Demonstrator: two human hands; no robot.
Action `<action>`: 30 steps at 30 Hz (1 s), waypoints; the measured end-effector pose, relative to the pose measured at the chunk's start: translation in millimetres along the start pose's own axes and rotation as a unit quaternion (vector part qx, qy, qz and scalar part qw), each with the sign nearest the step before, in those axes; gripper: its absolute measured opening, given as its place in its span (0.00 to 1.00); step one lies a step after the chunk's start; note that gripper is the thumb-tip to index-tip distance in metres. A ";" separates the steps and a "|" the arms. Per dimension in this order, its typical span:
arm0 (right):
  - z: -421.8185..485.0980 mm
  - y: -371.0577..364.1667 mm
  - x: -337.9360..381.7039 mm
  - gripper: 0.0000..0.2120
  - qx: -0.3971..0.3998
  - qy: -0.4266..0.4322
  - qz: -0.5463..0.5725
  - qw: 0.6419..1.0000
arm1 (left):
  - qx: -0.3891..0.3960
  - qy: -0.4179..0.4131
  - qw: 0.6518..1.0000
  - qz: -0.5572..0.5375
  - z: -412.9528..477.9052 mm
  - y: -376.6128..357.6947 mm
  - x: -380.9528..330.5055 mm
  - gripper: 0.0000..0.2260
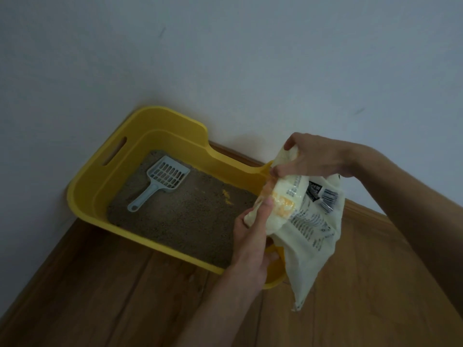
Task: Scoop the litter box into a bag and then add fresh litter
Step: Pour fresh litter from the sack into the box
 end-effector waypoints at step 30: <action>7.8 0.2 -11.2 0.31 -0.028 -0.003 0.061 0.998 | -0.015 0.002 1.000 0.007 -3.0 -6.4 -9.2 0.45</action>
Point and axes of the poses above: each hand's wrist, its own z-axis towards the middle knuckle, its own y-axis out of the back of the hand, x = y × z, the point moved 2 cm from there along z, towards the middle knuckle, and after that the axes turned 9 degrees about -x, right-handed, at the moved point
